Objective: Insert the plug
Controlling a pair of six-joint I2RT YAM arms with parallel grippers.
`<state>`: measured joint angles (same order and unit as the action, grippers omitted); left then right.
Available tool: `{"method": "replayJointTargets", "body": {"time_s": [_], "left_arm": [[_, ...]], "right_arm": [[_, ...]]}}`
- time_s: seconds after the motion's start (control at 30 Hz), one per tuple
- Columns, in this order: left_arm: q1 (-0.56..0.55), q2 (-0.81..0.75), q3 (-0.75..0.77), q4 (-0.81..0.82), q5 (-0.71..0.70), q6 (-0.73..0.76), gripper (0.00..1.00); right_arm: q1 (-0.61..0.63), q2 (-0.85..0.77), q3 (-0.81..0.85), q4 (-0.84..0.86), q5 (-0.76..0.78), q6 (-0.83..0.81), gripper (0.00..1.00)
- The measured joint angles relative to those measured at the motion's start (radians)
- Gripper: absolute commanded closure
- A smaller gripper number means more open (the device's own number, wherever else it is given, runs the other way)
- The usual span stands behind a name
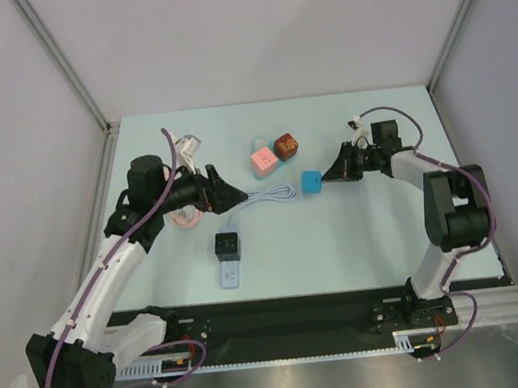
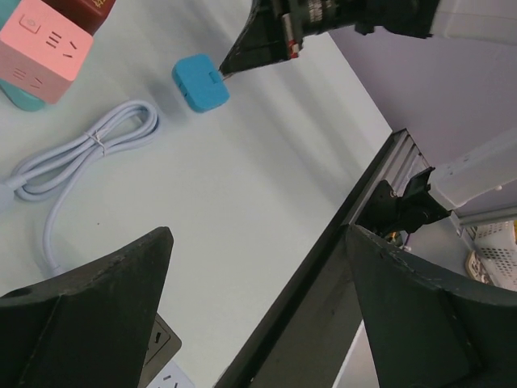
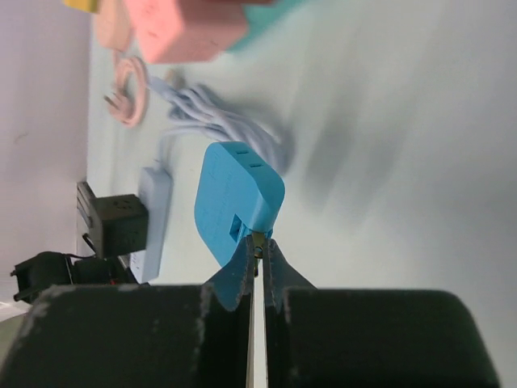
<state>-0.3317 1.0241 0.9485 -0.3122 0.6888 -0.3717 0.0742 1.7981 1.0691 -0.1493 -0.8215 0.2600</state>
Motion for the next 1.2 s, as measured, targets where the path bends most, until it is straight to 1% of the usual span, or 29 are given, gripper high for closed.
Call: {"method": "replayJointTargets", "body": {"time_s": [0.13,0.27,0.37,0.5,0.63,0.73,0.87,0.9,0.97,1.0,1.07,1.1,1.17,1.2], "left_arm": [[0.000,0.045,0.000,0.028,0.014,-0.024,0.11],[-0.002,0.092,0.000,0.093,0.072,-0.054,0.13],[-0.019,0.138,0.011,0.140,0.109,-0.066,0.13],[-0.064,0.192,0.053,0.165,0.129,-0.069,0.13],[-0.123,0.213,0.097,0.182,0.128,-0.064,0.13],[-0.145,0.217,0.116,0.195,0.127,-0.064,0.14],[-0.153,0.220,0.122,0.217,0.127,-0.064,0.18],[-0.153,0.222,0.122,0.225,0.127,-0.065,0.26],[-0.153,0.224,0.122,0.238,0.131,-0.074,0.35],[-0.153,0.227,0.122,0.252,0.136,-0.083,0.50],[-0.153,0.232,0.121,0.282,0.146,-0.105,0.67],[-0.153,0.232,0.117,0.300,0.150,-0.114,0.82],[-0.150,0.232,0.105,0.342,0.157,-0.145,1.00],[-0.148,0.230,0.092,0.375,0.164,-0.162,1.00]], "right_arm": [[0.002,-0.161,-0.027,0.042,-0.008,0.057,1.00],[0.029,-0.306,-0.030,0.078,-0.006,0.124,1.00],[0.098,-0.407,-0.038,0.125,-0.001,0.191,1.00],[0.216,-0.509,-0.041,0.178,0.020,0.265,1.00],[0.325,-0.567,-0.041,0.203,0.061,0.315,1.00],[0.371,-0.579,-0.041,0.208,0.097,0.341,1.00],[0.414,-0.580,-0.040,0.207,0.130,0.356,1.00],[0.422,-0.580,-0.040,0.207,0.135,0.358,1.00],[0.435,-0.580,-0.040,0.207,0.141,0.362,1.00],[0.440,-0.580,-0.040,0.207,0.144,0.364,1.00],[0.447,-0.580,-0.040,0.209,0.148,0.369,1.00],[0.449,-0.580,-0.040,0.212,0.146,0.370,1.00],[0.454,-0.580,-0.040,0.225,0.138,0.376,1.00],[0.453,-0.580,-0.040,0.234,0.134,0.378,1.00]]}}
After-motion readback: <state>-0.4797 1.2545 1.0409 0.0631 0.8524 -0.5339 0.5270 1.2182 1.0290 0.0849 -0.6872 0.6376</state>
